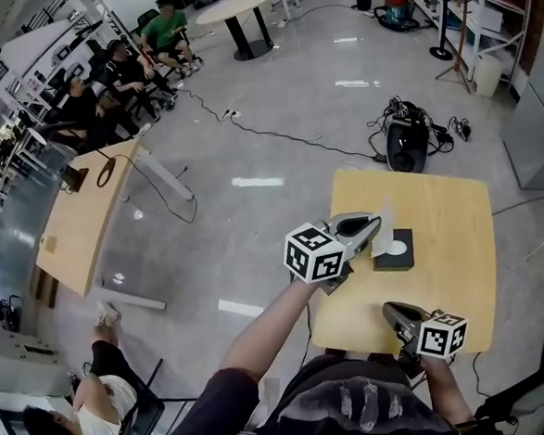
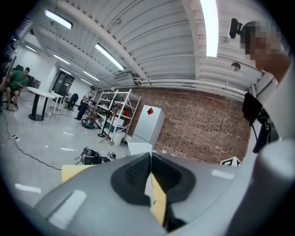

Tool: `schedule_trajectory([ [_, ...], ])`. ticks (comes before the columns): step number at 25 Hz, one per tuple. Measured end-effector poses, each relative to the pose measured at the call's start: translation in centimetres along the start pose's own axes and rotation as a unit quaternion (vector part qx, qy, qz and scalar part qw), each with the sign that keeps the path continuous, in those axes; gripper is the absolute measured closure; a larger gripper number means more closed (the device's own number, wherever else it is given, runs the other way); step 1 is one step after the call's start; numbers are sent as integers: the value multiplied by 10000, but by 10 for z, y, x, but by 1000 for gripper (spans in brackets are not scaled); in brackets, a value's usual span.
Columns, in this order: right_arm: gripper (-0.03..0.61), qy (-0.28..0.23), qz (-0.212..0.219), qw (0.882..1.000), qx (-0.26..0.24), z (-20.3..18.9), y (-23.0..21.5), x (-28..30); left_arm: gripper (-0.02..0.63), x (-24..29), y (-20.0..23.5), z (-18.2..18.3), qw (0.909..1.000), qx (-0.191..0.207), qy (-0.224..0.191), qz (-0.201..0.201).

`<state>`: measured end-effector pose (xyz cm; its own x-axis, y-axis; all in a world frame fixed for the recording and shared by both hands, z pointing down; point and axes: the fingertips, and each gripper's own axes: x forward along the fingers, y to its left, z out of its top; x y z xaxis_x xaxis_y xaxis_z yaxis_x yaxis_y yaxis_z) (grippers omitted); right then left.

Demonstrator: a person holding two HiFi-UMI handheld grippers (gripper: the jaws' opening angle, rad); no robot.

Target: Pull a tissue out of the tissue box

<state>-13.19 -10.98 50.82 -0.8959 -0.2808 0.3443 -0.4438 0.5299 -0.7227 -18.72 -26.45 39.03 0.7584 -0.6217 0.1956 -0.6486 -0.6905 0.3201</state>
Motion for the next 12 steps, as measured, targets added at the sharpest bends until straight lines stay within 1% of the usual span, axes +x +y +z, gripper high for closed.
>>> schedule_trajectory([
  [3,581,-19,-75,10000,-18,-17,9,11,609,-24,1,-14,10000,-10,33,0],
  [5,581,-83,-89,9999,-96,-19,14,30,609,-44,11,-18,9999,90,26,40],
  [7,581,-184,-109,9998,-50,-21,30,39,609,-62,13,-19,9998,192,82,59],
  [9,581,-243,-199,9995,76,-24,38,33,609,-67,8,-24,9995,251,133,147],
  [12,581,-198,-448,9985,246,-37,25,2,609,-57,-4,-42,9988,135,157,437],
])
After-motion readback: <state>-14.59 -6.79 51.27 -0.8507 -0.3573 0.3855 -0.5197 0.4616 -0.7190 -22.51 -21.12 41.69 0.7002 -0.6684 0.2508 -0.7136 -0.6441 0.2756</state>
